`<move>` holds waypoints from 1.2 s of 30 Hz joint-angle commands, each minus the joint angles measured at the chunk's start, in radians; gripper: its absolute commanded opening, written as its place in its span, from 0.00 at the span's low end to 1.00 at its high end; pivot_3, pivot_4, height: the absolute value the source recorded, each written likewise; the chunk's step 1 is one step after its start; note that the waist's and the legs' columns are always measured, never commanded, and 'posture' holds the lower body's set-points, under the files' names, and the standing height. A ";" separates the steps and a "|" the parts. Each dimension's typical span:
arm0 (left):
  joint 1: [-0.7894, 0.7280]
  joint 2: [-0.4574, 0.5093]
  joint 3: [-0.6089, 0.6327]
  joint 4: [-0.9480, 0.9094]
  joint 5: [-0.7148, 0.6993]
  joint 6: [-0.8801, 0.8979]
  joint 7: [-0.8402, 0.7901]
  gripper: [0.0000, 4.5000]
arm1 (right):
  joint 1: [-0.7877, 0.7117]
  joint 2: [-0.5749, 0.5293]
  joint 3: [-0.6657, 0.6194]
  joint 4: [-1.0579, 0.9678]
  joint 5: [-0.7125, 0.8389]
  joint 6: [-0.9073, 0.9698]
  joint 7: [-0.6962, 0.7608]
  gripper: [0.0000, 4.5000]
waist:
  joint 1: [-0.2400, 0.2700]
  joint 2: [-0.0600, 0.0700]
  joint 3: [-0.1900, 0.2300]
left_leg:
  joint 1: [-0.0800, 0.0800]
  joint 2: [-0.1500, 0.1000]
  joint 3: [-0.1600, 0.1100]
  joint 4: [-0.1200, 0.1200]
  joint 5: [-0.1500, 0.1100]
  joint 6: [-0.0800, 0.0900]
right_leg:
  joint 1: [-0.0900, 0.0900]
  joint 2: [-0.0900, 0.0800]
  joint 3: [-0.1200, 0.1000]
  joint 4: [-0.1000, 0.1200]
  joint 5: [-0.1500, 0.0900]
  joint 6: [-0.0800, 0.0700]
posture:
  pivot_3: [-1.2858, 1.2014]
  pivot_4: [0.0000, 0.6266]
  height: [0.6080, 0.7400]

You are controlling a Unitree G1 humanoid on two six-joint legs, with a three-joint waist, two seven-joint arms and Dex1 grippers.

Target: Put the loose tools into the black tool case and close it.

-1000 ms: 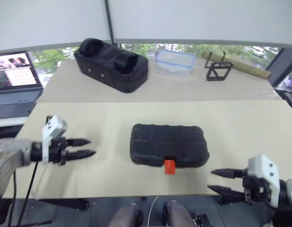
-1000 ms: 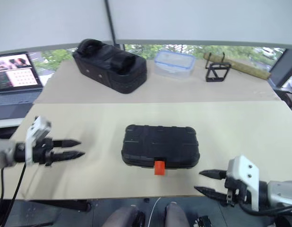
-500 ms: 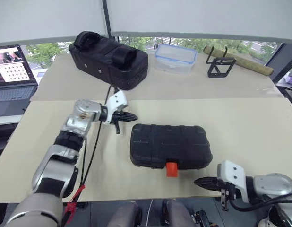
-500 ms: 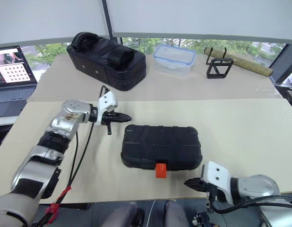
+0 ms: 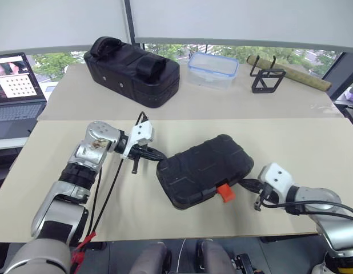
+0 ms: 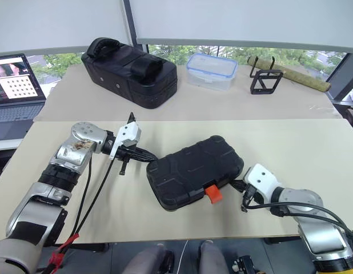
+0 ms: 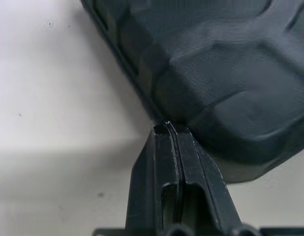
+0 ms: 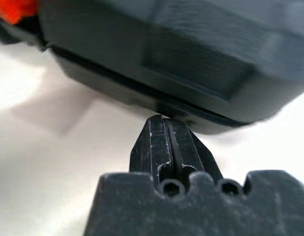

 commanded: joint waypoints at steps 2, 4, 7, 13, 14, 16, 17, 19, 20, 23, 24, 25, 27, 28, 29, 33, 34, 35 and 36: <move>-0.090 -0.092 0.063 -0.218 -0.167 0.243 0.083 0.00 | 0.067 -0.029 -0.125 -0.115 0.126 0.051 0.062 0.00 | 0.008 0.000 0.000 | 0.000 0.000 0.000 0.002 0.000 0.000 | 0.001 0.000 0.000 0.000 0.000 0.000 | 0.52 0.24 0.86; -0.094 -0.151 -0.004 -0.243 -0.141 0.224 0.095 0.00 | 0.113 -0.038 -0.166 -0.154 0.164 0.070 0.083 0.00 | 0.014 0.001 -0.001 | 0.000 0.000 0.000 0.003 0.000 0.000 | 0.002 0.000 0.001 0.000 0.000 0.001 | 0.52 0.24 0.86; -0.077 -0.229 -0.140 -0.185 -0.036 0.116 0.104 0.00 | 0.160 -0.039 -0.195 -0.194 0.183 0.085 0.078 0.00 | 0.013 0.002 -0.001 | 0.004 0.000 0.000 0.001 0.000 0.000 | 0.007 -0.002 0.002 0.000 0.000 0.001 | 0.52 0.24 0.86; -0.042 -0.251 -0.376 -0.008 0.200 -0.136 0.100 0.00 | 0.219 -0.029 -0.209 -0.252 0.191 0.106 0.050 0.00 | 0.006 0.002 -0.002 | 0.006 0.002 0.003 -0.002 0.000 0.000 | 0.006 -0.002 0.008 0.000 0.000 0.000 | 0.52 0.24 0.86; -0.040 -0.242 -0.399 0.014 0.232 -0.171 0.099 0.00 | 0.225 -0.029 -0.212 -0.259 0.193 0.109 0.047 0.00 | 0.008 0.003 -0.002 | 0.008 0.002 0.002 -0.002 0.000 0.000 | 0.007 -0.002 0.008 -0.001 0.001 -0.001 | 0.52 0.24 0.86; -0.031 -0.225 -0.426 0.030 0.261 -0.192 0.080 0.00 | 0.237 -0.025 -0.219 -0.275 0.196 0.113 0.035 0.00 | 0.012 0.003 -0.003 | 0.012 0.002 0.002 -0.003 0.000 0.000 | 0.013 -0.002 0.008 -0.003 0.001 -0.001 | 0.52 0.24 0.86; -0.025 -0.216 -0.433 0.031 0.269 -0.200 0.069 0.00 | 0.241 -0.022 -0.222 -0.282 0.195 0.115 0.026 0.00 | 0.012 0.003 -0.004 | 0.017 0.002 0.002 -0.004 -0.001 0.001 | 0.018 -0.002 0.008 -0.005 0.000 0.000 | 0.52 0.24 0.86; -0.015 -0.204 -0.438 0.024 0.272 -0.210 0.049 0.00 | 0.238 -0.011 -0.224 -0.292 0.194 0.116 0.002 0.00 | 0.012 0.002 -0.007 | 0.022 0.003 0.002 -0.006 -0.009 -0.001 | 0.022 -0.002 0.008 -0.006 0.000 0.001 | 0.52 0.24 0.86; -0.012 -0.202 -0.435 0.021 0.268 -0.211 0.044 0.00 | 0.226 0.000 -0.224 -0.303 0.207 0.126 -0.014 0.00 | 0.012 0.000 -0.010 | 0.022 0.003 0.002 -0.006 -0.009 -0.001 | 0.022 -0.002 0.007 -0.006 0.000 0.001 | 0.52 0.24 0.86; -0.009 -0.203 -0.427 0.018 0.263 -0.210 0.042 0.00 | 0.203 0.013 -0.217 -0.340 0.247 0.149 -0.028 0.00 | 0.010 -0.001 -0.016 | 0.023 0.004 0.002 -0.005 -0.008 0.001 | 0.022 0.000 0.008 -0.006 0.000 0.001 | 0.52 0.24 0.86; -0.008 -0.204 -0.426 0.018 0.262 -0.210 0.043 0.00 | 0.199 0.013 -0.212 -0.354 0.258 0.155 -0.025 0.00 | 0.010 -0.001 -0.016 | 0.023 0.004 0.002 -0.005 -0.007 0.002 | 0.022 0.000 0.008 -0.006 0.000 0.001 | 0.52 0.24 0.86; -0.009 -0.204 -0.425 0.019 0.263 -0.212 0.045 0.00 | 0.185 0.016 -0.201 -0.368 0.272 0.163 -0.027 0.00 | 0.010 -0.001 -0.017 | 0.023 0.004 0.002 -0.006 -0.007 0.002 | 0.022 0.000 0.008 -0.006 0.000 0.001 | 0.52 0.24 0.86; -0.011 -0.206 -0.424 0.025 0.264 -0.216 0.048 0.00 | 0.164 0.019 -0.185 -0.379 0.288 0.177 -0.033 0.00 | 0.010 -0.001 -0.017 | 0.023 0.004 0.002 -0.005 -0.007 0.002 | 0.022 0.000 0.008 -0.006 0.000 0.001 | 0.52 0.24 0.86; -0.012 -0.209 -0.421 0.029 0.265 -0.218 0.053 0.00 | 0.144 0.021 -0.163 -0.383 0.289 0.186 -0.040 0.00 | 0.010 -0.001 -0.017 | 0.023 0.004 0.002 -0.005 -0.007 0.002 | 0.022 0.000 0.008 -0.006 0.000 0.001 | 0.52 0.24 0.86; -0.015 -0.213 -0.417 0.034 0.265 -0.221 0.060 0.00 | 0.124 0.022 -0.134 -0.380 0.280 0.190 -0.046 0.00 | 0.010 -0.002 -0.017 | 0.023 0.004 0.002 -0.005 -0.007 0.002 | 0.022 0.000 0.008 -0.006 0.000 0.001 | 0.52 0.24 0.86; -0.028 -0.225 -0.408 0.047 0.264 -0.224 0.075 0.00 | 0.070 0.016 -0.028 -0.348 0.220 0.194 -0.071 0.00 | 0.011 -0.002 -0.017 | 0.023 0.004 0.002 -0.005 -0.007 0.002 | 0.022 0.000 0.008 -0.006 0.000 0.001 | 0.52 0.24 0.86; -0.032 -0.227 -0.405 0.049 0.263 -0.224 0.076 0.00 | 0.059 0.014 0.000 -0.335 0.200 0.196 -0.078 0.00 | 0.011 -0.002 -0.017 | 0.023 0.004 0.002 -0.005 -0.007 0.002 | 0.022 0.000 0.008 -0.006 0.000 0.001 | 0.52 0.24 0.86; -0.035 -0.228 -0.403 0.051 0.263 -0.224 0.078 0.00 | 0.054 0.011 0.022 -0.326 0.187 0.198 -0.079 0.00 | 0.011 -0.002 -0.018 | 0.023 0.004 0.002 -0.005 -0.007 0.002 | 0.022 0.000 0.008 -0.006 0.000 0.001 | 0.52 0.24 0.86; -0.038 -0.229 -0.400 0.052 0.262 -0.223 0.079 0.00 | 0.059 0.005 0.039 -0.323 0.177 0.195 -0.073 0.00 | 0.013 -0.002 -0.018 | 0.023 0.004 0.002 -0.005 -0.007 0.002 | 0.022 0.000 0.007 -0.006 0.000 0.001 | 0.52 0.24 0.86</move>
